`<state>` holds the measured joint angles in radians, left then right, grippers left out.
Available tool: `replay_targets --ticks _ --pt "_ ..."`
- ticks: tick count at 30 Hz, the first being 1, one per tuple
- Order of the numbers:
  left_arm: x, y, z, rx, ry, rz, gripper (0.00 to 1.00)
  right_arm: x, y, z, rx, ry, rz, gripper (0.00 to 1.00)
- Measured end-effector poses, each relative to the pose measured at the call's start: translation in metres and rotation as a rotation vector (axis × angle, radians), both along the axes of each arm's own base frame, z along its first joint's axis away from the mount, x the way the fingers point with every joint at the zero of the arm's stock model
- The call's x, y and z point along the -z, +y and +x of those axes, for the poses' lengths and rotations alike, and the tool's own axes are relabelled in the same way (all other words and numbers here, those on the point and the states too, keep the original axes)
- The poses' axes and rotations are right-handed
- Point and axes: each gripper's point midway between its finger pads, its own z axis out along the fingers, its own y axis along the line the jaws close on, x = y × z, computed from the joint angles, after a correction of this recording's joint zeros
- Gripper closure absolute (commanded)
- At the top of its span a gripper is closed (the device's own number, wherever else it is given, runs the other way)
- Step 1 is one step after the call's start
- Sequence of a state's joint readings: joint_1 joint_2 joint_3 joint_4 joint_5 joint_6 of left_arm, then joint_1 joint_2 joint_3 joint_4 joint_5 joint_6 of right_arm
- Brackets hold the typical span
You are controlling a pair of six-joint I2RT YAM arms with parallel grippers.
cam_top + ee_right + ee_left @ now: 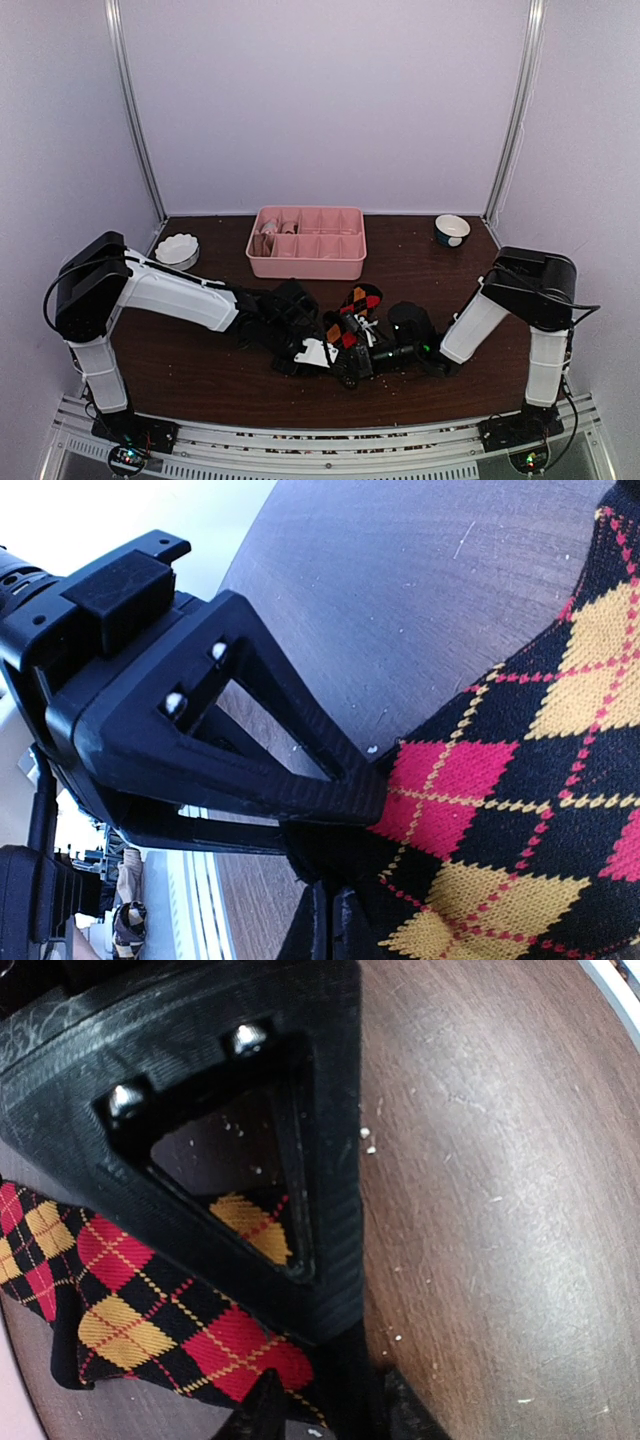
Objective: Roll the socks
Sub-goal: Roll the sock at the center of the board.
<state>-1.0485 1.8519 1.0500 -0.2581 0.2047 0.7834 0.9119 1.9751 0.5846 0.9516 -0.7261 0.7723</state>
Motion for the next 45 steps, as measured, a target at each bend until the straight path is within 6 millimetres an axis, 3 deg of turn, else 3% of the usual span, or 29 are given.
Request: replay_targets --ticks 14,17,24,27,28,29,30,36,38,41,45 --pt "0.004 -0.005 0.0 -0.011 0.07 0.04 0.96 0.0 -0.001 0.0 -0.002 -0.009 0.002 0.98" --pt "0.003 -0.005 0.002 -0.026 0.117 0.048 0.96 0.001 -0.002 0.001 0.005 -0.025 0.0 0.79" --pt "0.002 0.005 0.004 -0.069 0.257 0.062 0.97 0.002 -0.028 0.0 0.064 -0.126 -0.072 0.63" --pt "0.003 0.007 0.003 -0.082 0.3 0.07 0.96 -0.001 -0.045 0.004 0.113 -0.205 -0.114 0.5" --pt "0.003 0.008 0.002 -0.085 0.313 0.074 0.96 -0.004 -0.05 0.004 0.127 -0.236 -0.124 0.4" --pt "0.003 0.008 0.001 -0.086 0.33 0.078 0.96 -0.007 -0.056 0.006 0.148 -0.279 -0.14 0.13" --pt "0.003 0.007 0.0 -0.085 0.342 0.081 0.96 -0.01 -0.06 0.008 0.172 -0.311 -0.154 0.01" --pt "0.001 0.001 -0.005 -0.083 0.428 0.103 0.97 -0.053 -0.088 0.027 0.382 -0.595 -0.252 0.0" --pt "-0.001 0.001 -0.007 -0.082 0.458 0.108 0.97 -0.066 -0.11 0.045 0.55 -0.613 -0.304 0.0" --pt "-0.003 0.0 -0.008 -0.083 0.501 0.115 0.97 -0.073 -0.141 0.064 0.736 -0.592 -0.382 0.0" --pt "-0.001 0.0 -0.009 -0.09 0.564 0.13 0.97 -0.069 -0.144 0.057 0.704 -0.636 -0.388 0.02"
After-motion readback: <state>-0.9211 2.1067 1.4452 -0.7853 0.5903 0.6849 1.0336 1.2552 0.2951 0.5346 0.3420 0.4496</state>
